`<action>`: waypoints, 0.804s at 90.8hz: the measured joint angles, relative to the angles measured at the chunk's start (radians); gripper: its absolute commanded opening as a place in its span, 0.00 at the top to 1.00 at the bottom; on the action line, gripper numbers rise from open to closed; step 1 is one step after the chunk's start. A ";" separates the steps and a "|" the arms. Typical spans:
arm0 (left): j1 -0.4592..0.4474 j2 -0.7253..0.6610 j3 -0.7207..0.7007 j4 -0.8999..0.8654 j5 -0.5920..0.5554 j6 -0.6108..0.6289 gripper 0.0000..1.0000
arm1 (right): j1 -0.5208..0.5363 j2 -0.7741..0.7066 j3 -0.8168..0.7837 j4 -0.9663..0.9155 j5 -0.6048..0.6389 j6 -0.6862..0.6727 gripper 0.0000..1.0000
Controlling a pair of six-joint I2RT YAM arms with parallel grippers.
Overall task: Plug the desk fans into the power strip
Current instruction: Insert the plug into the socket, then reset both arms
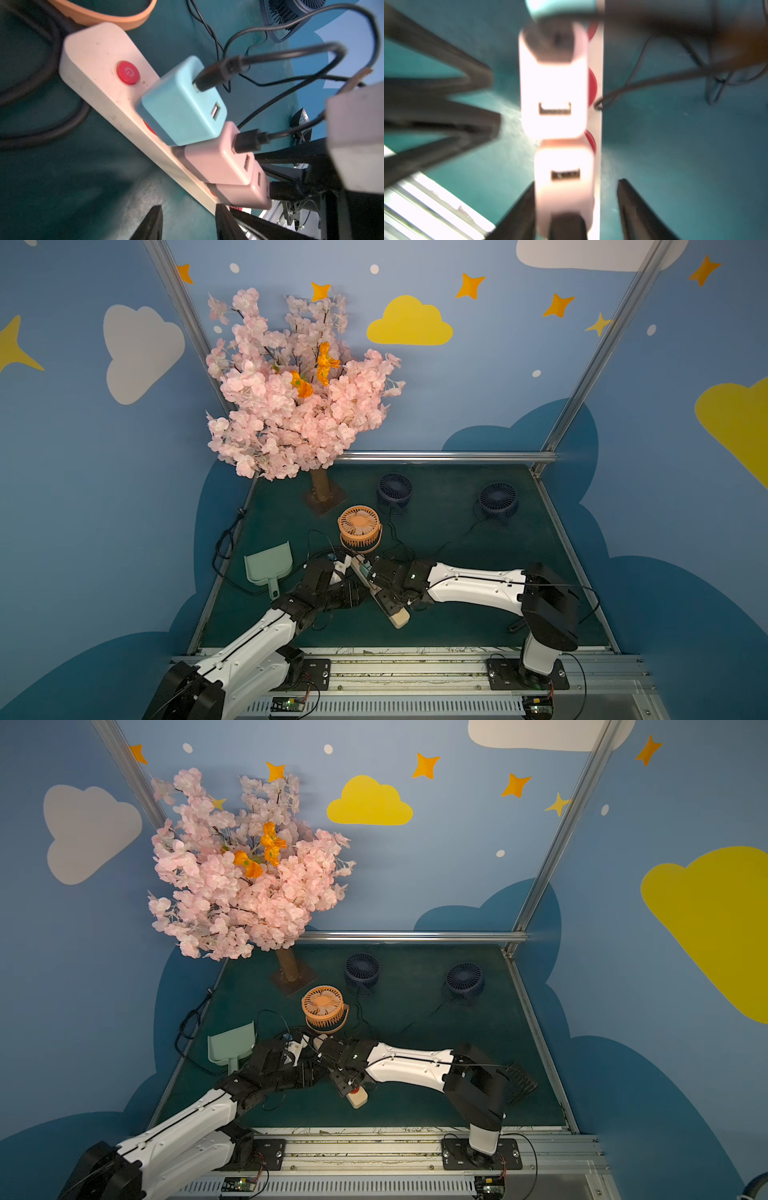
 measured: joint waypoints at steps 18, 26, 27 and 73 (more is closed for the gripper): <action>0.002 -0.055 0.012 -0.081 -0.039 0.037 0.38 | 0.006 -0.128 -0.014 -0.026 -0.003 -0.008 0.14; 0.002 -0.075 0.031 -0.114 -0.066 0.059 0.34 | 0.006 -0.225 -0.048 -0.024 0.000 -0.008 0.11; 0.002 -0.078 0.034 -0.116 -0.072 0.064 0.34 | 0.006 -0.242 -0.055 -0.023 0.002 -0.008 0.11; 0.068 -0.153 0.178 -0.206 -0.285 0.248 0.14 | -0.167 -0.811 -0.384 0.082 0.258 -0.040 0.02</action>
